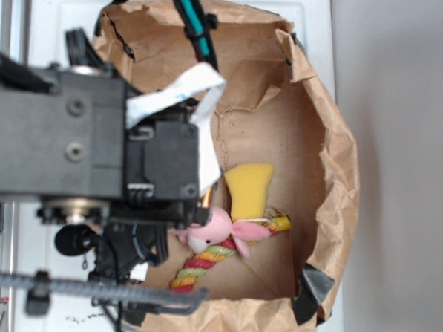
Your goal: Grab the rock.
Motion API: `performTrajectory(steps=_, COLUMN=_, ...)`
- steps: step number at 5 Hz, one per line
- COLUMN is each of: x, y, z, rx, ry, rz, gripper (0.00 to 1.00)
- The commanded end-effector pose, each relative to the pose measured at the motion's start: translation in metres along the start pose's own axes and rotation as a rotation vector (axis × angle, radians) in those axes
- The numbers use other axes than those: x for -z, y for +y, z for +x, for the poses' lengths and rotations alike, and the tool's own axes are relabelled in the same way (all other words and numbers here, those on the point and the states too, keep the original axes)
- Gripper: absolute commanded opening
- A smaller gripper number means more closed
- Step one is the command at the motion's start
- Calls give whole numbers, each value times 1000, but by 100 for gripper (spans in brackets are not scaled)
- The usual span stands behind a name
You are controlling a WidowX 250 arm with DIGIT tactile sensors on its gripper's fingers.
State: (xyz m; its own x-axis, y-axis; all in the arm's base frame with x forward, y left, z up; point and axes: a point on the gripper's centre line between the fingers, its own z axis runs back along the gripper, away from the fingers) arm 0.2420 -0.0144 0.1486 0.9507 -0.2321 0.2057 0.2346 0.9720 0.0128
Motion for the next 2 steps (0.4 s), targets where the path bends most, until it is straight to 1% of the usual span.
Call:
performTrajectory(steps=1, x=26, y=48, z=26, rx=-59, ry=-40, rz=146, gripper=100)
performTrajectory(steps=2, x=36, y=53, z=26, rx=-54, ry=-28, rz=167, gripper=100)
